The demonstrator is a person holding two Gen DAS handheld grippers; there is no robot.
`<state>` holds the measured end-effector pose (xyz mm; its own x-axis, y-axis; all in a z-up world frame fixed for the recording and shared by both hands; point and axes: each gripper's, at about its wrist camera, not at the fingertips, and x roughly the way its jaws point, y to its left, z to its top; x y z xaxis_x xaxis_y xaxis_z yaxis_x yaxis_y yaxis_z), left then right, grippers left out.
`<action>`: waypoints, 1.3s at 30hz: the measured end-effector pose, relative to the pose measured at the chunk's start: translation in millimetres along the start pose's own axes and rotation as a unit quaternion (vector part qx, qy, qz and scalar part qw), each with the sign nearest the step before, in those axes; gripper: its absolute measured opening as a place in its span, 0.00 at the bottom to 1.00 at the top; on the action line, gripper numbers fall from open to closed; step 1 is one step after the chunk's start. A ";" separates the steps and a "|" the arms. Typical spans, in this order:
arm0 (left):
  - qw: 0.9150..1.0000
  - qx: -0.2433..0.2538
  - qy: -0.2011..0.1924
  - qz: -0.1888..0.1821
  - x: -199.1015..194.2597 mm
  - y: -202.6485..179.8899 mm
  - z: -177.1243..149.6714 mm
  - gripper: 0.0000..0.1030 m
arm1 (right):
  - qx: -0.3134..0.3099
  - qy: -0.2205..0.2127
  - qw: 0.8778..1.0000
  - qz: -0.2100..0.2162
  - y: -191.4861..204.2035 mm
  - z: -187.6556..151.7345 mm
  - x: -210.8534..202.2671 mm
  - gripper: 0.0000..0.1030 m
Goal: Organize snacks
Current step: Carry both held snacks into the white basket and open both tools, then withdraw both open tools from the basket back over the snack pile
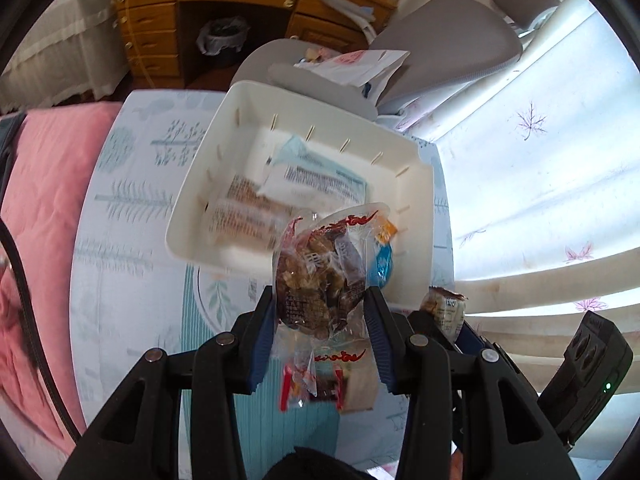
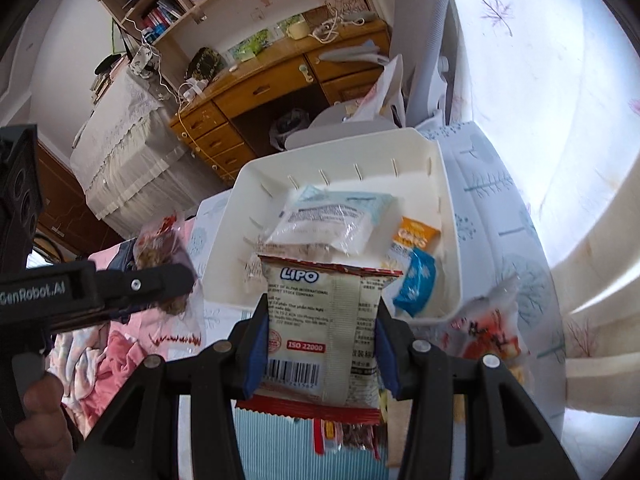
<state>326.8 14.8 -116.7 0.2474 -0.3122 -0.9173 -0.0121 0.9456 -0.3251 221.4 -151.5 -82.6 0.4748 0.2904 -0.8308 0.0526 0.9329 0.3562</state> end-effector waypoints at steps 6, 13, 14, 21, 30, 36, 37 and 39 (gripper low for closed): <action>0.999 0.022 0.005 -0.031 23.2 15.7 19.5 0.41 | -0.008 -0.022 1.000 -0.019 7.0 5.5 16.7 0.45; 0.998 0.041 0.023 -0.049 46.4 29.7 32.1 0.41 | -0.001 -0.025 0.999 -0.043 9.9 9.6 33.4 0.45; 0.997 0.044 0.026 -0.053 49.2 32.1 32.4 0.41 | 0.001 -0.026 0.999 -0.043 9.5 9.0 34.7 0.45; 0.996 0.060 0.016 -0.067 45.4 45.4 29.7 0.81 | 0.043 -0.014 0.998 -0.053 9.7 3.2 44.5 0.52; 0.995 0.066 0.011 -0.071 21.0 67.1 10.7 0.82 | 0.061 -0.037 0.996 -0.055 29.9 -13.4 22.9 0.61; 0.996 0.056 0.018 -0.065 4.2 74.7 -17.7 0.82 | 0.057 -0.047 0.997 -0.038 43.5 -32.0 0.7 0.65; 0.996 0.055 0.019 -0.063 0.9 75.0 -23.1 0.82 | 0.052 -0.046 0.997 -0.037 45.6 -35.1 -1.8 0.65; 0.996 0.059 0.016 -0.062 -6.5 74.2 -35.4 0.82 | 0.042 -0.046 0.997 -0.035 49.5 -42.9 -8.1 0.65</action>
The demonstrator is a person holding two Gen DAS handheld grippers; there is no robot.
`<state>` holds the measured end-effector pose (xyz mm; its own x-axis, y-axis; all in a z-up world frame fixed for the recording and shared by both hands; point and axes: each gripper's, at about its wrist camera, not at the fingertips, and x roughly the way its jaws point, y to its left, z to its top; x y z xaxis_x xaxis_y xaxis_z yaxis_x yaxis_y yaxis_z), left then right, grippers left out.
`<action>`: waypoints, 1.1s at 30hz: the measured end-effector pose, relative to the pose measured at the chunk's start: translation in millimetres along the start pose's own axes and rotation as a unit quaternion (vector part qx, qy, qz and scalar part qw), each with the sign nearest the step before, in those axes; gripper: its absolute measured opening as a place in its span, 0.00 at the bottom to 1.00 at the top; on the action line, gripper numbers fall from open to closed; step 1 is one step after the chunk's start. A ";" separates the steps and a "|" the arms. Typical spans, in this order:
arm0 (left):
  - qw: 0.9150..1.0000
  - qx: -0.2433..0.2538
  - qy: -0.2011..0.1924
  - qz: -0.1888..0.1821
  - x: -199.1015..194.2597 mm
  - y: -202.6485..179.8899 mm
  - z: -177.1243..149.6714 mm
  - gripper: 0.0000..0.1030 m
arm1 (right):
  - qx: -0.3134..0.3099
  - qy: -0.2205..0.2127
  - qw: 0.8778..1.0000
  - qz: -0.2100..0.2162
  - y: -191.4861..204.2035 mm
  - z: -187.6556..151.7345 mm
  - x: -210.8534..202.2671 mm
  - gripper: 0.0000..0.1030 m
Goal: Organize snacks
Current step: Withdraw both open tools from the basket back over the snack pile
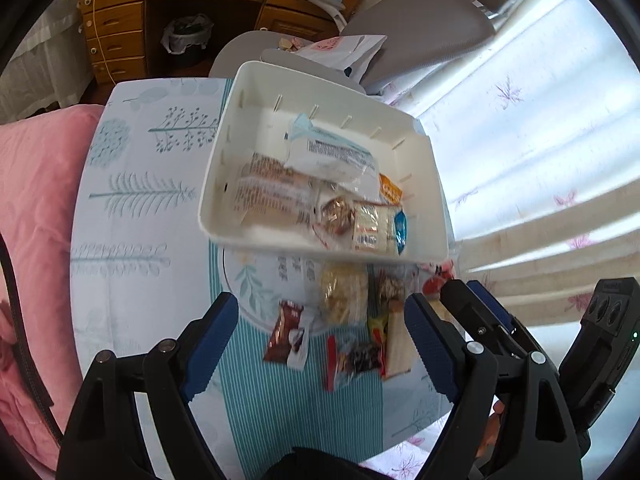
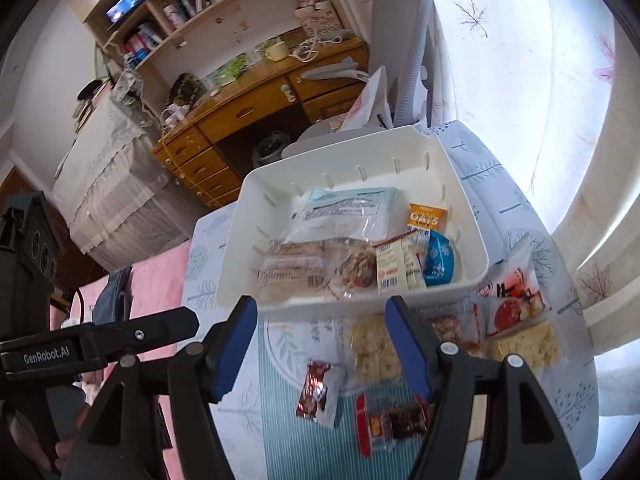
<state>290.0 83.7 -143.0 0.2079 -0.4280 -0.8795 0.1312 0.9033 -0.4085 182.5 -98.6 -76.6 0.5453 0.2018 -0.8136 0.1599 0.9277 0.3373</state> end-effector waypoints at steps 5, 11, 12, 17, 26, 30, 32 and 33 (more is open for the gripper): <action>1.000 0.006 -0.011 0.004 -22.5 -12.4 -38.6 0.82 | -0.010 0.004 1.000 0.016 2.1 -25.3 -22.9 0.65; 1.000 0.008 -0.024 0.011 -47.6 -25.0 -86.4 0.82 | -0.016 0.003 0.999 0.028 0.3 -62.0 -56.3 0.70; 1.000 0.007 -0.025 0.013 -50.7 -25.3 -93.8 0.82 | -0.017 0.001 0.999 0.030 -0.5 -68.0 -61.5 0.70; 0.999 0.000 -0.024 0.031 -62.1 -25.2 -128.7 0.82 | -0.015 -0.002 0.999 0.029 -6.9 -95.6 -79.8 0.70; 0.998 -0.005 -0.023 0.057 -76.8 -21.4 -171.5 0.82 | -0.028 0.000 0.999 0.028 -11.0 -138.6 -96.0 0.70; 0.998 -0.009 -0.015 0.067 -72.3 -18.9 -181.0 0.82 | -0.037 0.004 0.999 0.022 -14.6 -154.6 -95.9 0.70; 0.997 -0.005 -0.011 0.072 -67.9 -18.4 -182.5 0.82 | -0.039 0.008 0.999 0.021 -16.2 -161.8 -94.1 0.70; 0.997 -0.002 -0.010 0.076 -65.4 -18.4 -182.3 0.82 | -0.041 0.008 0.999 0.018 -17.3 -165.7 -93.1 0.70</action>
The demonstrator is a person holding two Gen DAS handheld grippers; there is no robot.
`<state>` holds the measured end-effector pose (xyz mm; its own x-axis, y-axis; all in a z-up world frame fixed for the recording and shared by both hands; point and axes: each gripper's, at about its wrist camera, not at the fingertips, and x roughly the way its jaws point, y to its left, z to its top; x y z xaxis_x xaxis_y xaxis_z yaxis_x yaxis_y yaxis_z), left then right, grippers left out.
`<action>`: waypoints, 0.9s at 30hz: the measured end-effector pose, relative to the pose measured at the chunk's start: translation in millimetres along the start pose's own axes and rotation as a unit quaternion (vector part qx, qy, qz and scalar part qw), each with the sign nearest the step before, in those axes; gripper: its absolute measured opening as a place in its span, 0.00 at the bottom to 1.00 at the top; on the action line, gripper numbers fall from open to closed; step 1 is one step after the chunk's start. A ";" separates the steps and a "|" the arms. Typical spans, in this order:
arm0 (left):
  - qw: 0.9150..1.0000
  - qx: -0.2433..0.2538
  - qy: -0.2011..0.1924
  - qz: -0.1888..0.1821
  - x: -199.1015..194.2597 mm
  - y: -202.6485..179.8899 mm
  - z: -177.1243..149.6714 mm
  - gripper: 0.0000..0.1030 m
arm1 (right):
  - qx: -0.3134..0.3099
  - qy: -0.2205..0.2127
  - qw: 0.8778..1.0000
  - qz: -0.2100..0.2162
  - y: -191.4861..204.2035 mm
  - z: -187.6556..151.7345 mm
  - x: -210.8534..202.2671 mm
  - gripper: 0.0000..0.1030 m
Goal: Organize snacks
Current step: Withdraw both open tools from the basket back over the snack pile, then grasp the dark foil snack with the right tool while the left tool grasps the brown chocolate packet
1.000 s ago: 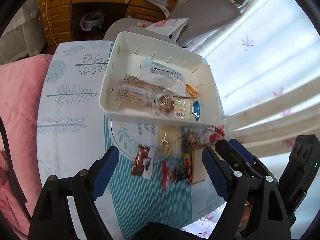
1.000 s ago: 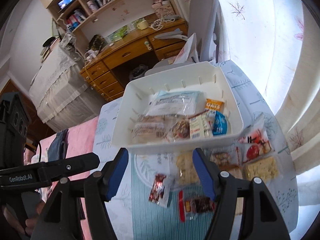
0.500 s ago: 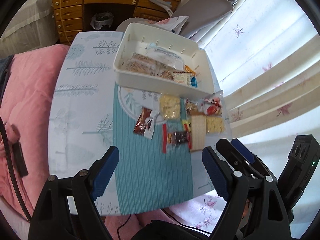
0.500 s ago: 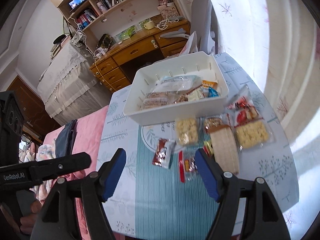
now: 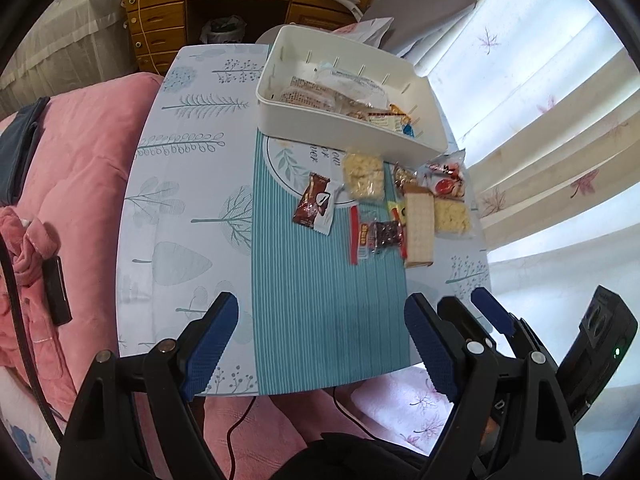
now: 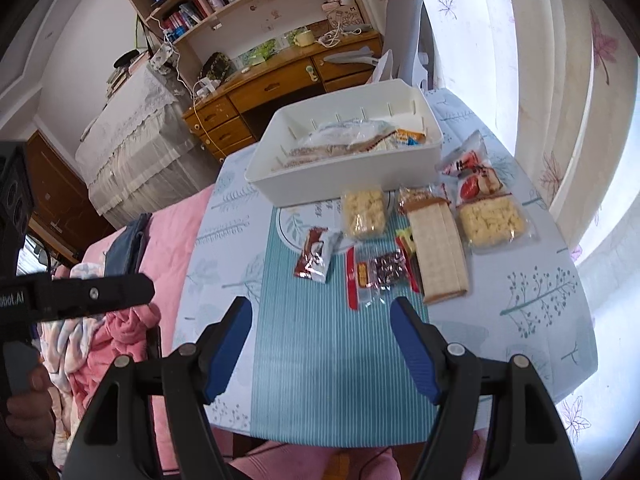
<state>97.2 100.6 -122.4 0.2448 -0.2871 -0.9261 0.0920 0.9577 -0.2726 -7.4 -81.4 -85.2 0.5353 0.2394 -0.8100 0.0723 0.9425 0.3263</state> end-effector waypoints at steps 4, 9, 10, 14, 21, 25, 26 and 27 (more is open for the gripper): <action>1.000 0.015 0.000 0.001 14.4 -2.7 5.3 0.83 | -0.007 0.003 1.000 -0.011 -3.4 -10.8 6.5 0.70; 0.999 0.051 0.005 0.011 38.8 -6.6 15.8 0.83 | 0.009 0.005 0.999 -0.032 -12.5 -23.0 21.4 0.70; 0.998 0.054 0.010 0.010 44.0 -6.7 18.5 0.83 | 0.016 0.004 0.999 -0.037 -14.9 -25.2 25.2 0.70; 0.997 0.069 0.025 0.002 66.6 -6.1 33.4 0.83 | 0.023 -0.007 0.998 -0.061 -18.5 -28.8 38.0 0.70; 0.993 0.106 0.057 -0.001 110.5 -9.5 65.1 0.83 | 0.003 -0.047 0.991 -0.123 -17.0 -25.9 67.6 0.70; 0.991 0.105 0.076 -0.001 145.5 -5.6 83.5 0.83 | -0.002 -0.056 0.987 -0.152 -20.1 -21.3 89.7 0.70; 0.991 0.101 0.082 0.005 157.2 -3.9 88.2 0.83 | -0.002 -0.054 0.986 -0.158 -22.2 -20.1 97.5 0.70; 0.991 0.097 0.089 0.009 169.0 -2.4 92.5 0.83 | -0.003 -0.052 0.985 -0.161 -24.2 -19.4 104.0 0.70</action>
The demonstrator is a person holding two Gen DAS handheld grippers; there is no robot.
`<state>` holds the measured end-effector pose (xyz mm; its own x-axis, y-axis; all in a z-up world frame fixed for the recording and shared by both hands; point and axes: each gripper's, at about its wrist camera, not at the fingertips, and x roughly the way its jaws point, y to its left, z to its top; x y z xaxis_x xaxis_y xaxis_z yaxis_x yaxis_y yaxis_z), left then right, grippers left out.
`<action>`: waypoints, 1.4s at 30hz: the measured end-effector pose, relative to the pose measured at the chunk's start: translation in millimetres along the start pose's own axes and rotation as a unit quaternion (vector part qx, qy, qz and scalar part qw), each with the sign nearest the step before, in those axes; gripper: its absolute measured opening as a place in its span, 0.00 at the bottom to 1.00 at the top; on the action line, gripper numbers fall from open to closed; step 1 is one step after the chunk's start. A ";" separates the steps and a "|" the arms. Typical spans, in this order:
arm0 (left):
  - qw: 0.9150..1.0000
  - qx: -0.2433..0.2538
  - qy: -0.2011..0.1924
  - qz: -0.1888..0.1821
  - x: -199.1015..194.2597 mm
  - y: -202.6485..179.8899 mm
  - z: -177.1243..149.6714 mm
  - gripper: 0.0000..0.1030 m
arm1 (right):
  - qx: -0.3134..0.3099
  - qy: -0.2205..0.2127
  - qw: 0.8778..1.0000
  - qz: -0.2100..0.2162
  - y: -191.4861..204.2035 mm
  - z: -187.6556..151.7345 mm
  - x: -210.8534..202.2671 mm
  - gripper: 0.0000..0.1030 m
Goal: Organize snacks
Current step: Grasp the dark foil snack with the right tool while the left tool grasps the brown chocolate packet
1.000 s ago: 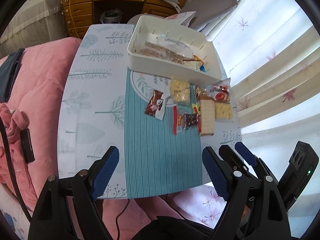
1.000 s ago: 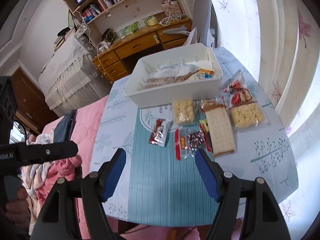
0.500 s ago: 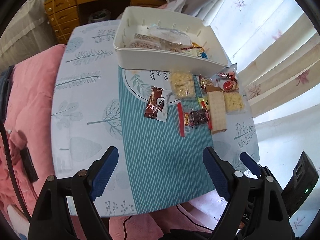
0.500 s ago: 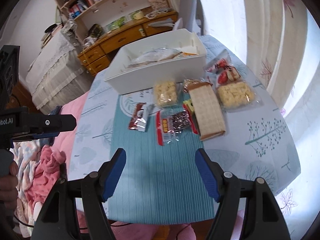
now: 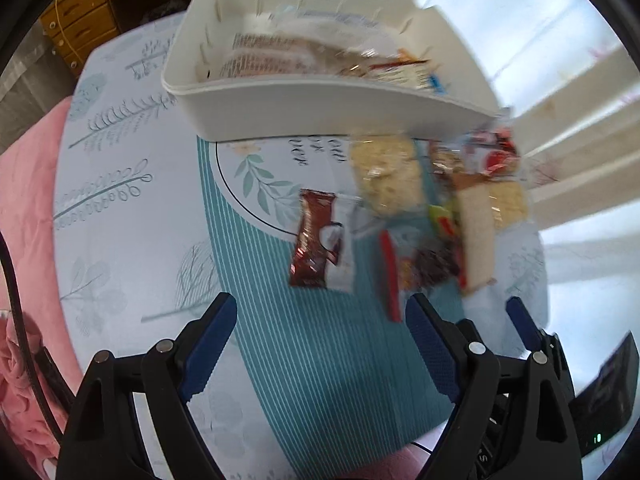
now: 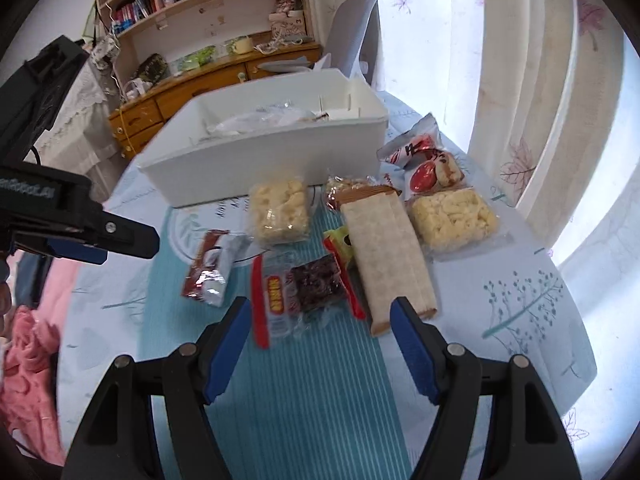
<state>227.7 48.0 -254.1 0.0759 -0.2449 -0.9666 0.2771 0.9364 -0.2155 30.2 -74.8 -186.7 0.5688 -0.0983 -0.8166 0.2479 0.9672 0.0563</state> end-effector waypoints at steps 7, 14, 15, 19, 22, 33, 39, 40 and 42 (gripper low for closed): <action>1.000 -0.018 0.019 0.015 48.9 3.7 21.9 0.83 | -0.059 0.018 0.998 -0.032 7.2 4.8 47.5 0.69; 0.999 -0.027 0.022 0.028 71.6 -3.1 33.2 0.81 | -0.127 0.018 0.991 -0.025 15.7 13.8 66.1 0.65; 0.999 -0.027 0.022 0.033 73.5 -3.9 34.4 0.76 | -0.135 0.018 0.991 -0.020 17.5 15.1 66.9 0.62; 0.998 -0.030 0.026 0.046 83.9 -10.1 43.7 0.63 | -0.159 0.030 0.987 -0.012 24.6 19.8 73.1 0.46; 0.998 -0.028 0.020 0.057 84.8 -15.3 47.4 0.54 | -0.157 0.046 0.987 -0.011 24.6 21.9 80.3 0.41; 0.997 -0.050 0.043 0.050 84.0 -4.6 58.9 0.33 | -0.107 0.104 0.989 0.015 13.9 44.4 91.9 0.40; 0.994 -0.057 0.078 0.047 73.6 12.1 49.4 0.33 | -0.045 0.162 0.986 0.014 8.4 67.7 104.3 0.40; 0.994 -0.058 0.082 0.046 71.0 16.1 45.4 0.33 | -0.032 0.175 0.984 0.013 8.1 71.2 106.5 0.40; 0.994 -0.058 0.088 0.042 63.4 25.4 38.8 0.33 | -0.013 0.196 0.980 0.011 7.1 80.6 112.8 0.40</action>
<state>276.7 46.6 -315.5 -0.0769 -0.1258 -0.9891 0.1638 0.9769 -0.1370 159.3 -97.9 -232.2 0.2277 0.0158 -0.9736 0.2156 0.9742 0.0662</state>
